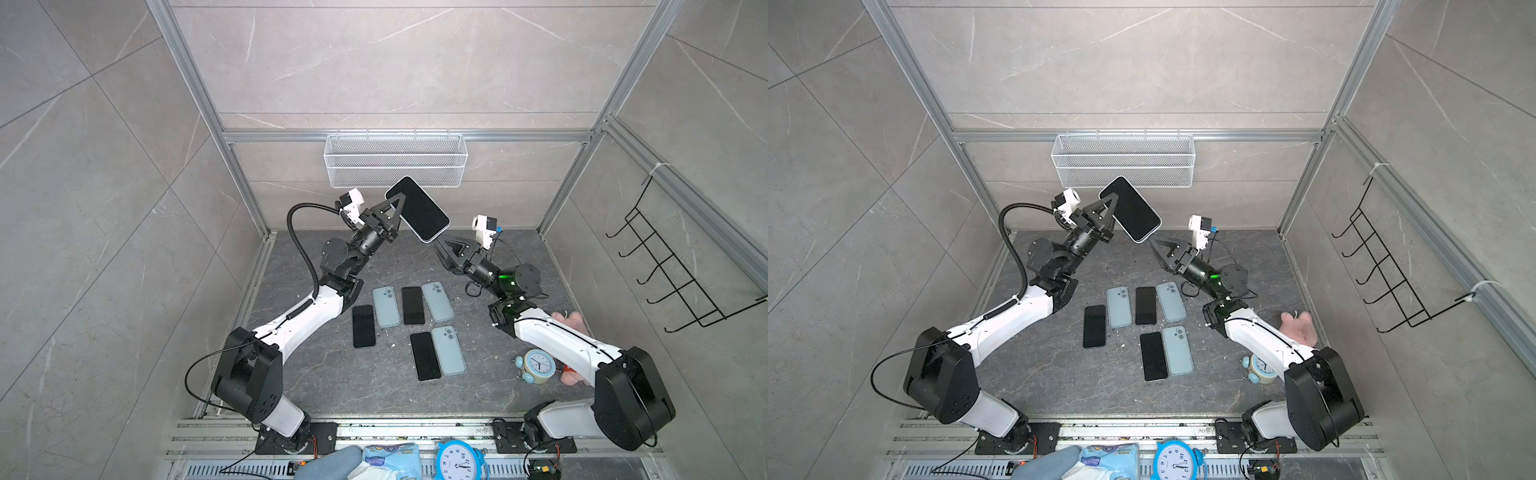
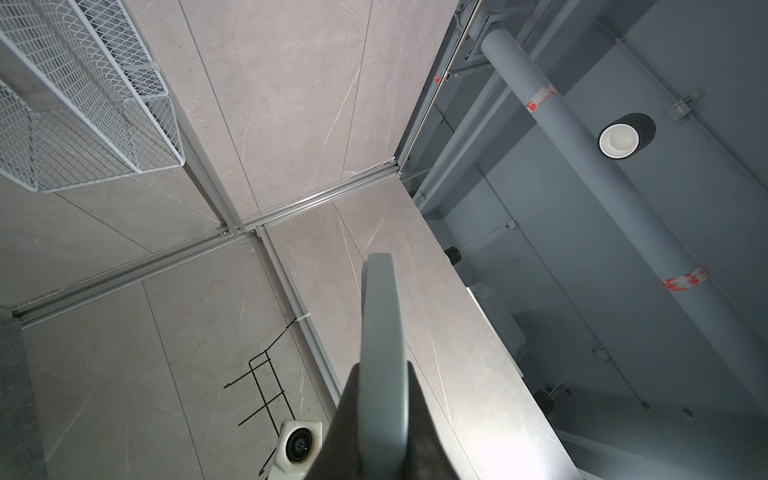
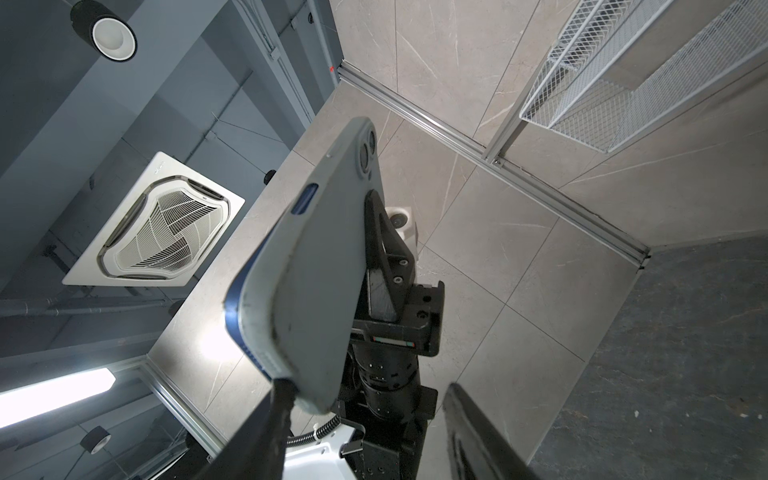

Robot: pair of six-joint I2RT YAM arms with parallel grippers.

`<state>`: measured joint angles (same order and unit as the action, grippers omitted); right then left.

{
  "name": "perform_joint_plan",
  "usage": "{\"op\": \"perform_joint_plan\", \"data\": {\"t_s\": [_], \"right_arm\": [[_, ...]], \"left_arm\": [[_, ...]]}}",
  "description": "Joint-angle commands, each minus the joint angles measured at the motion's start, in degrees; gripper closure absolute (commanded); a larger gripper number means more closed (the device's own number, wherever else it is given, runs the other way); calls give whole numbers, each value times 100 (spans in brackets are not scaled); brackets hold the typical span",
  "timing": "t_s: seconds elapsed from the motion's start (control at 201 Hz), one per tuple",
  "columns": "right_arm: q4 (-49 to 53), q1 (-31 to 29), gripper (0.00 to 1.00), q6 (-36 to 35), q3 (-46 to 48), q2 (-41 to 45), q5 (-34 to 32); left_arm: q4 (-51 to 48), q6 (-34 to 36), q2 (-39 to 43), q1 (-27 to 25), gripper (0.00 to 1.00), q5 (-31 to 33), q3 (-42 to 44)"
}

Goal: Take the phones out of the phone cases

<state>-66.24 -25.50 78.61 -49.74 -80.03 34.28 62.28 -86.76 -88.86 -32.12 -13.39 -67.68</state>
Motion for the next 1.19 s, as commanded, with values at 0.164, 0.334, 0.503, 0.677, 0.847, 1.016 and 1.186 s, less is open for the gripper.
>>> {"op": "perform_joint_plan", "data": {"t_s": [0.164, 0.334, 0.503, 0.677, 0.847, 1.016, 1.186], "right_arm": [[-100, -82, 40, -58, -190, -4, -1], [96, -105, 40, -183, -200, 25, -53], [364, -128, 42, -336, -171, 80, -199], [677, -190, 45, -510, -214, 141, -328], [891, -241, 47, -624, -252, 144, -414], [1071, -254, 52, -626, -249, 77, -503], [1479, -271, 58, -648, -319, -43, -576]], "left_arm": [[632, 9, 0, -68, 100, 142, 40], [569, 96, 59, -81, 100, 165, 83], [473, 288, 166, -110, 100, 194, 134], [310, 593, 290, -201, 100, 240, 202], [136, 866, 352, -309, 100, 231, 202], [71, 1072, 400, -383, 100, 184, 186], [29, 1222, 448, -435, 100, 179, 219]]}}
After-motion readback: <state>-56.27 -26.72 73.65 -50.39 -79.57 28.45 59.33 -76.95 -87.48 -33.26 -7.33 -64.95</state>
